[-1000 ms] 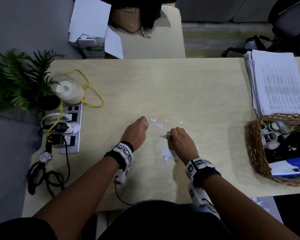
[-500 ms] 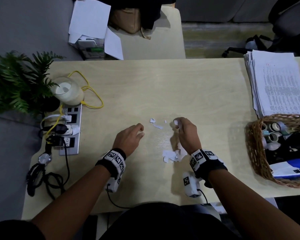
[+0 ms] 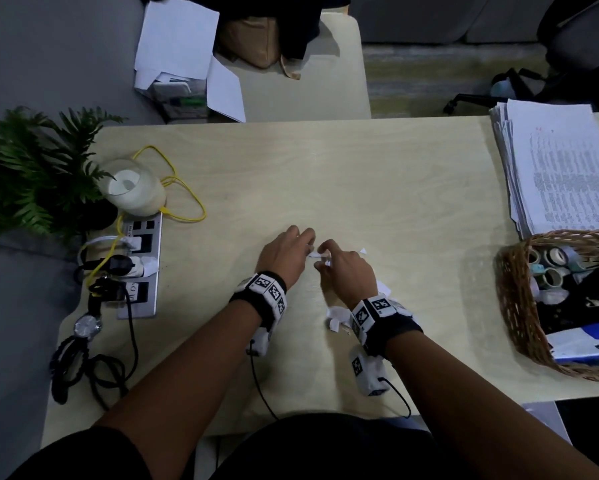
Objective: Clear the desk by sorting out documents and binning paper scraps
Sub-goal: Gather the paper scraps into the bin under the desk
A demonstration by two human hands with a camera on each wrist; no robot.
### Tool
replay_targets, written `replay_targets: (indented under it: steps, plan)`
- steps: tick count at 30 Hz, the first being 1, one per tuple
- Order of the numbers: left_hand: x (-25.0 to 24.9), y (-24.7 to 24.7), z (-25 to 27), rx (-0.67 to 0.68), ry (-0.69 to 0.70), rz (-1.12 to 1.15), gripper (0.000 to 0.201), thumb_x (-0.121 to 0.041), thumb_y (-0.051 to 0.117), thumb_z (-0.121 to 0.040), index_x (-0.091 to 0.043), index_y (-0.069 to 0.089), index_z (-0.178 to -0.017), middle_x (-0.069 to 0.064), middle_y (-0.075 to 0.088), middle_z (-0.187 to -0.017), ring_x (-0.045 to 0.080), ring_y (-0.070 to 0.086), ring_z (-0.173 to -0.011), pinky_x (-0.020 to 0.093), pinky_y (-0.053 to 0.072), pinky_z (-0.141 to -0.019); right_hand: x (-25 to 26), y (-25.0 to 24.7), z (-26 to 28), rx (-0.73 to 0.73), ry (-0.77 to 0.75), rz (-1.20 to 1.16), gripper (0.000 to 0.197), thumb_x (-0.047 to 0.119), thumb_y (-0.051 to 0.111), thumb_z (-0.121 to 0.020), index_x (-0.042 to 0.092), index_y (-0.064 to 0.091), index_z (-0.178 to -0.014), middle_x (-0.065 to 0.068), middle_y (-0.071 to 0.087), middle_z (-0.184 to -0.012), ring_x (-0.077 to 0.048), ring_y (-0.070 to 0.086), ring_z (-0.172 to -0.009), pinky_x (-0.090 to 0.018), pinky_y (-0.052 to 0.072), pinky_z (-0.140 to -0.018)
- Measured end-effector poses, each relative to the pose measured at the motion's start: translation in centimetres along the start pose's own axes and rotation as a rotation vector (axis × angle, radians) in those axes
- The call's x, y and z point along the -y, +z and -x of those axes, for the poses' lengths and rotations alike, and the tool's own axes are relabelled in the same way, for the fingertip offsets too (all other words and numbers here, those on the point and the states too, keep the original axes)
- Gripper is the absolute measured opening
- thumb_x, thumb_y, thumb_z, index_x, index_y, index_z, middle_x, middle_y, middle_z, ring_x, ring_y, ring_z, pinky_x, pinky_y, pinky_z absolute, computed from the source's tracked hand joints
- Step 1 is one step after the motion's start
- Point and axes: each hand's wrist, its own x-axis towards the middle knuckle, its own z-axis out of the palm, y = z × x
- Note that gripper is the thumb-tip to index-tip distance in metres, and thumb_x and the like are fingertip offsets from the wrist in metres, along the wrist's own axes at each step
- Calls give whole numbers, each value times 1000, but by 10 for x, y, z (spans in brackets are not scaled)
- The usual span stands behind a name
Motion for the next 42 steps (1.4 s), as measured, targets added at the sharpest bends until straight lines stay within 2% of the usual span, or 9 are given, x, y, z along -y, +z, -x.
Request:
replay_targets:
  steps: [6,9,11,17,22,26,32,36,42]
  plan:
    - [3,-5,2,-60,-112,259,13,-9,36,-97,-11,44,-86,11,53,-88,33,50,-77,36,35,-65,3,3,6,-9,13,35,18,28,47,-98,11,52,-101,-10,64,-84,-35,61,-76,-35,37,-56]
    - [10,5,-1,-109,-220,495,20,0,33,-90,-17,44,-89,2,56,-76,30,54,-74,38,44,-67,-2,-2,14,-111,-43,-33,11,10,47,-91,5,51,-82,-8,48,-66,-30,46,-49,-30,26,-46]
    - [7,9,-2,-116,-203,570,27,-3,32,-90,-22,51,-95,-5,56,-72,22,56,-73,36,48,-71,-18,-12,17,-137,59,-177,15,12,42,-97,4,53,-90,-7,48,-71,-23,43,-60,-31,38,-56]
    - [-17,0,-14,-191,-192,298,8,-23,42,-97,-21,49,-94,1,63,-93,26,55,-86,33,42,-68,-68,-44,19,-323,258,-424,27,19,39,-92,8,43,-67,-7,47,-65,-26,42,-61,-33,22,-58]
    - [2,1,-2,-319,-303,318,4,-24,50,-93,-21,52,-93,1,59,-98,25,56,-92,35,46,-73,-84,-63,7,-381,313,-425,18,10,53,-84,2,65,-73,-3,59,-80,-17,51,-71,-17,33,-62]
    - [18,4,13,-240,-259,300,15,-35,59,-88,-27,55,-100,-7,56,-104,18,58,-95,32,48,-77,-76,-66,2,-354,306,-549,28,12,48,-80,3,36,-56,-6,29,-56,-18,22,-55,-32,24,-52]
    - [16,9,14,-149,-148,160,20,-41,63,-87,-34,57,-104,-7,51,-97,17,56,-87,30,46,-71,-73,-50,3,-137,286,-552,15,27,50,-91,13,45,-90,-9,57,-73,-25,46,-62,-32,35,-58]
    - [10,12,5,-146,-174,112,9,-34,58,-92,-26,56,-87,-7,52,-88,19,57,-82,35,47,-65,-78,-37,19,33,171,-171,38,46,67,-81,19,49,-101,-11,63,-78,-32,57,-71,-33,39,-59]
    - [-2,3,2,-140,-251,264,10,-2,40,-93,-12,45,-92,5,56,-93,31,50,-79,36,37,-64,-81,-23,31,18,17,84,25,35,53,-96,11,54,-104,-13,68,-84,-38,62,-79,-33,36,-56]
